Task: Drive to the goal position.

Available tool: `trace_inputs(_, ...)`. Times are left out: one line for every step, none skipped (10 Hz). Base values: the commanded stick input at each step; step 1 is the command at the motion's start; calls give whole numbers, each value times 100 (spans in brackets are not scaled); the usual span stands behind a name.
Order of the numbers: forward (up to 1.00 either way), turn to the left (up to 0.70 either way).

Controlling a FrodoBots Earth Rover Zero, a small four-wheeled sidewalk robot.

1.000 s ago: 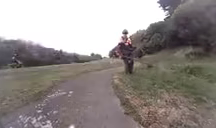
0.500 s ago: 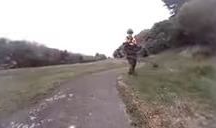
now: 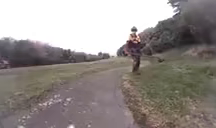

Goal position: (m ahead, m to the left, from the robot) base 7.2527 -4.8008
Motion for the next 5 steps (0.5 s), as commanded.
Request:
trace_inputs(60, 15)
trace_inputs(60, 15)
trace_inputs(60, 4)
trace_inputs(60, 0)
trace_inputs(60, 0)
